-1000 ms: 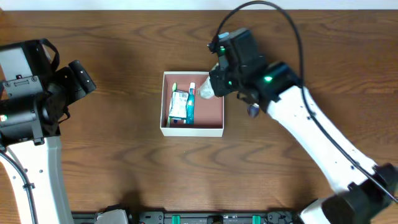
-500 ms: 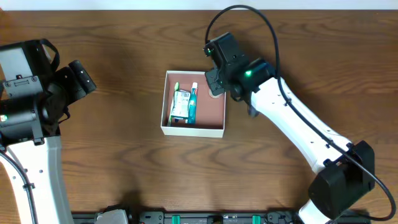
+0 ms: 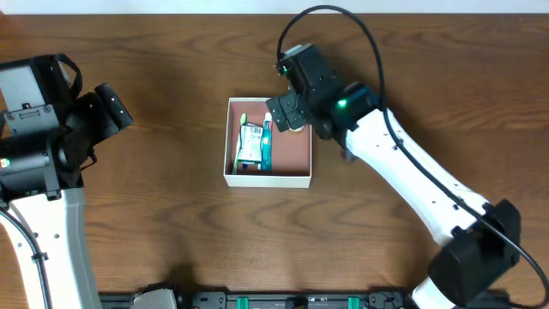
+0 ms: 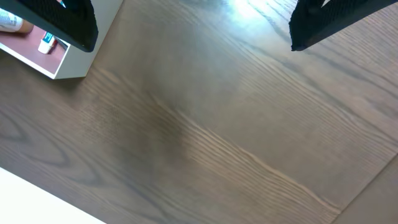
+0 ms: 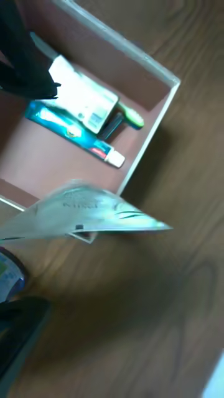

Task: Pack container
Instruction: 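Carry the white lotion bottle into the box and release it, then move the right gripper to the blue soap pump bottle and grasp it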

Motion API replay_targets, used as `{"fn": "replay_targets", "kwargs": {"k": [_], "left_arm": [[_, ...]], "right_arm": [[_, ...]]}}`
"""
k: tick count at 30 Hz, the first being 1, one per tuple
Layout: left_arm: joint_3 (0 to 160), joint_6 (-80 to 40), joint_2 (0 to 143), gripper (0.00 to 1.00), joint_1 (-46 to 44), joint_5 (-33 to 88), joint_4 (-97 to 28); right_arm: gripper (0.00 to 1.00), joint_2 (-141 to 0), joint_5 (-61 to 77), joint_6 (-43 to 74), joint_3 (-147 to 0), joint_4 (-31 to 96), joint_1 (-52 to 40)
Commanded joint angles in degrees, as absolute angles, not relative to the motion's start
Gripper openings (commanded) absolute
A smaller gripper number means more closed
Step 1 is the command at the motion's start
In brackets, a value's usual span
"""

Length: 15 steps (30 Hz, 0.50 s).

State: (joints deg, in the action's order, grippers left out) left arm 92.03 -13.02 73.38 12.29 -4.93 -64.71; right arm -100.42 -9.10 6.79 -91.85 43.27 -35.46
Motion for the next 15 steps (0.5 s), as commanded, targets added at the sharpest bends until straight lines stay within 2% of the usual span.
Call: {"fn": "replay_targets", "kwargs": {"k": [1, 9, 12, 15], "left_arm": [[92.3, -11.9, 73.3, 0.98, 12.6, -5.6, -64.9], [92.3, -11.9, 73.3, 0.98, 12.6, -5.6, -64.9], [92.3, -11.9, 73.3, 0.98, 12.6, -5.6, -64.9], [92.3, -11.9, 73.3, 0.98, 12.6, -5.6, -64.9]], "right_arm": [[0.99, -92.5, -10.1, 8.1, -94.2, 43.4, -34.4], [0.99, -84.9, -11.7, 15.5, -94.2, 53.5, -24.8], [0.91, -86.1, -10.9, 19.0, -93.6, 59.7, -21.3], [0.89, -88.9, -9.1, 19.9, -93.1, 64.1, -20.3]]}}
